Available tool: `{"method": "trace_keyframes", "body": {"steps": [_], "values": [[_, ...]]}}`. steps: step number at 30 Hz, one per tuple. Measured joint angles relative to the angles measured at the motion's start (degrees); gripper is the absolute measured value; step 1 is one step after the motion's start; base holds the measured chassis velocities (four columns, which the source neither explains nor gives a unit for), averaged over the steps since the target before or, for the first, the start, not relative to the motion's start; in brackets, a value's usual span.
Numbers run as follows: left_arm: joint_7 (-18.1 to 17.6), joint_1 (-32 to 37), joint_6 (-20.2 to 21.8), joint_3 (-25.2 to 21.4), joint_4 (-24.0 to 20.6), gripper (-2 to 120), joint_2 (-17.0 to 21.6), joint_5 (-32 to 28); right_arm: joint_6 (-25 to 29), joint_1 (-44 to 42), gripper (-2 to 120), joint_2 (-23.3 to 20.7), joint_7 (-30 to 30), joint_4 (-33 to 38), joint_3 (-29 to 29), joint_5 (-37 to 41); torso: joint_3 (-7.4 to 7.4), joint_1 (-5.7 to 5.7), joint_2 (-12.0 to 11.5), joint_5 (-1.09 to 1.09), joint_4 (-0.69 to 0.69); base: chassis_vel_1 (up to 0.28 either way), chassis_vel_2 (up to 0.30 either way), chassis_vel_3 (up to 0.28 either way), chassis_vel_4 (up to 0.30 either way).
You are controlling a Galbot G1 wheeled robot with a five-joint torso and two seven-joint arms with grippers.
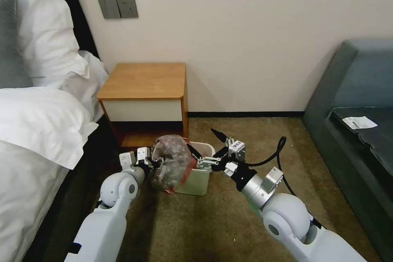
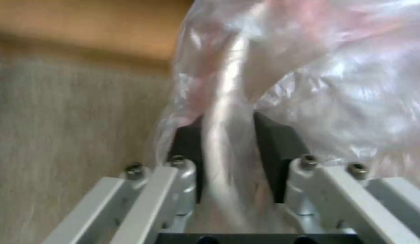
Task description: Pick up the garbage bag from the table and place it over the trash can.
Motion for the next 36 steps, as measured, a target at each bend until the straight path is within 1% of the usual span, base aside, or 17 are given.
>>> {"method": "trace_keyframes", "body": {"steps": [1,2,3,4,8,13,17,19,20,23,24,27,28,31,32,35,36], "values": [[0.0,0.0,0.0,0.0,0.0,27,0.0,0.0,0.0,0.0,100,0.0,0.0,0.0,0.0,0.0,0.00,0.00,0.0,0.00,0.00,0.000,0.000,0.000,0.000],[-0.1,0.2,0.1,0.1,0.1,21,-0.1,0.1,0.0,0.0,100,-0.1,0.0,0.0,0.0,0.0,0.03,0.00,0.0,-0.06,0.05,0.000,0.000,0.000,0.000],[-0.1,0.3,0.2,0.1,0.1,17,-0.1,0.1,0.1,-0.1,100,-0.2,0.0,0.0,0.0,-0.1,0.01,0.00,0.0,-0.05,0.00,0.000,0.000,0.000,0.000],[-0.1,0.4,0.2,0.1,0.0,11,-0.1,0.2,0.1,-0.1,100,-0.2,0.0,0.0,0.0,-0.2,0.02,0.01,0.0,-0.04,0.02,0.000,0.000,0.000,0.000],[-0.1,0.8,0.2,0.1,-0.2,1,-0.2,0.5,0.1,-0.1,100,-0.2,0.0,0.1,-0.1,-0.2,0.02,0.01,0.0,-0.02,0.01,0.000,0.000,0.000,0.000],[-0.5,1.4,0.2,0.0,-0.8,1,-0.6,1.4,0.1,0.1,100,-0.2,0.0,0.1,-0.3,-0.3,0.02,0.01,0.0,-0.03,0.01,0.000,0.000,0.000,0.000],[-2.2,2.4,0.2,-0.7,-2.4,1,-1.6,3.8,0.1,0.1,100,-0.1,-0.1,0.1,-0.4,-0.5,0.02,0.01,0.0,-0.03,0.00,0.000,0.000,0.000,0.000],[-3.2,3.8,-2.0,-1.5,-4.1,1,-2.6,6.7,0.0,0.1,100,0.2,-0.1,0.0,-0.7,-0.7,0.01,0.01,0.0,-0.02,0.00,0.000,0.000,0.000,0.000],[-3.2,3.8,-2.0,-1.5,-4.1,1,-2.6,6.7,0.0,0.1,100,0.2,-0.1,0.0,-0.7,-0.7,0.01,0.01,0.0,-0.02,0.00,0.000,0.000,0.000,0.000],[-4.5,5.9,-6.7,-2.3,-6.3,1,-3.9,10.4,-0.6,1.1,100,1.1,2.0,-0.4,-2.7,-1.1,0.02,0.01,0.0,-0.01,0.01,0.000,0.000,0.000,0.000],[-4.5,5.9,-6.7,-2.3,-6.3,1,-3.9,10.4,-0.6,1.1,100,1.1,2.0,-0.4,-2.7,-1.1,0.02,0.01,0.0,-0.01,0.01,0.000,0.000,0.000,0.000],[-6.0,7.9,-12.0,-2.6,-8.8,1,-5.3,11.7,-1.5,2.7,100,2.6,4.2,-1.5,-5.8,-2.2,0.01,0.01,0.0,-0.02,0.01,0.000,0.000,0.000,0.000],[-6.0,7.9,-12.0,-2.6,-8.8,1,-5.3,11.7,-1.5,2.7,100,2.6,4.2,-1.5,-5.8,-2.2,0.01,0.01,0.0,-0.02,0.01,0.000,0.000,0.000,0.000],[-7.7,9.6,-18.8,-2.6,-10.5,1,-6.9,13.7,-3.7,5.6,100,3.7,5.9,-2.6,-10.0,-3.3,0.01,0.01,0.0,-0.02,0.02,0.000,0.000,0.000,0.000],[-7.7,9.6,-18.8,-2.6,-10.5,1,-6.9,13.7,-3.7,5.6,100,3.7,5.9,-2.6,-10.0,-3.3,0.01,0.01,0.0,-0.02,0.02,0.000,0.000,0.000,0.000],[-8.6,10.7,-22.6,-2.4,-11.5,1,-8.2,14.4,-5.2,7.9,100,4.3,6.8,-4.6,-13.4,-4.4,0.01,0.01,0.0,-0.02,0.01,0.000,0.000,0.000,0.000],[-8.6,10.7,-22.6,-2.4,-11.5,1,-8.2,14.4,-5.2,7.9,100,4.3,6.8,-4.6,-13.4,-4.4,0.01,0.01,0.0,-0.02,0.01,0.000,0.000,0.000,0.000]]}}
